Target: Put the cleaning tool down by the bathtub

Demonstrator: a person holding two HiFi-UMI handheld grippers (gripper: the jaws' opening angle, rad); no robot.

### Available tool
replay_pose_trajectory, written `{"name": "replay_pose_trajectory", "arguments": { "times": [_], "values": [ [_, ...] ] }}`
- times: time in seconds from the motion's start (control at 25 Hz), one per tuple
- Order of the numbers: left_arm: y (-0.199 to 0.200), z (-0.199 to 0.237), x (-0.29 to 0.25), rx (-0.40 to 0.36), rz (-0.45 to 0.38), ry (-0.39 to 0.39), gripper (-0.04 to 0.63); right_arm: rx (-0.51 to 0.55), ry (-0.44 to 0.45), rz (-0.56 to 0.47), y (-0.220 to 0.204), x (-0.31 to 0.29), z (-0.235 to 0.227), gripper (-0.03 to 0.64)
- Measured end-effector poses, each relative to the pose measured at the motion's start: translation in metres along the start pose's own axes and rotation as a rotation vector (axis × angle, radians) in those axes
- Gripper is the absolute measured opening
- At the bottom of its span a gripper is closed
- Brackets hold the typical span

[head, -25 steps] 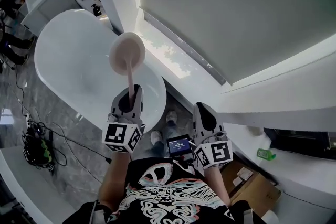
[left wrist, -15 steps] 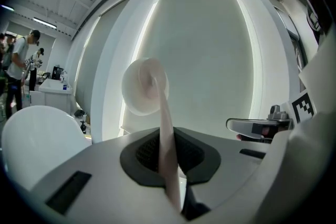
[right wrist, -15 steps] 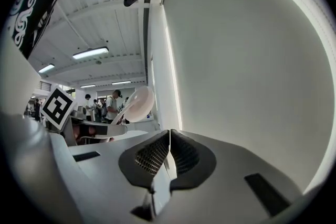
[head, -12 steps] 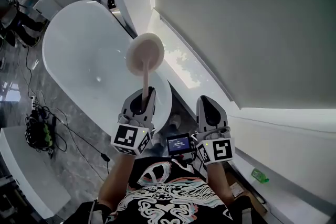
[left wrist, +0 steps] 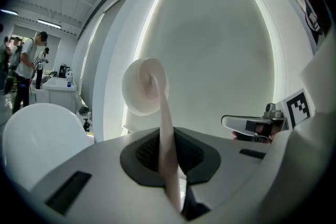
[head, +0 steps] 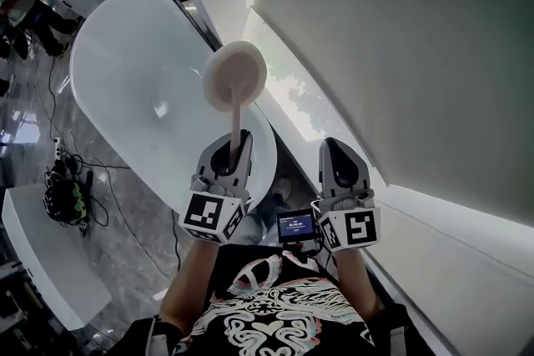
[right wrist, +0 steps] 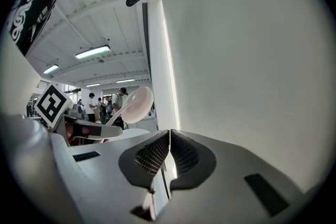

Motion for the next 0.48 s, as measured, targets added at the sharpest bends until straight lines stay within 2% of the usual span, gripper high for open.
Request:
{"name": "replay_pose_trajectory", "arguments": {
  "times": [0.48],
  "values": [
    [0.007,0.037,-0.026,0.013,-0.001,-0.009,0.034,0.011,-0.073,0.018,-0.013,-0.032,0.003,0.026]
  ]
}}
Point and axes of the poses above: the fingertips, and each gripper's own axes: x backward along the fingers, z to its left, y out of its top, the point moved 10 cm from there along x, backward along the fingers, and after that the axes turned 5 degrees about z, right-handed, at the moved point
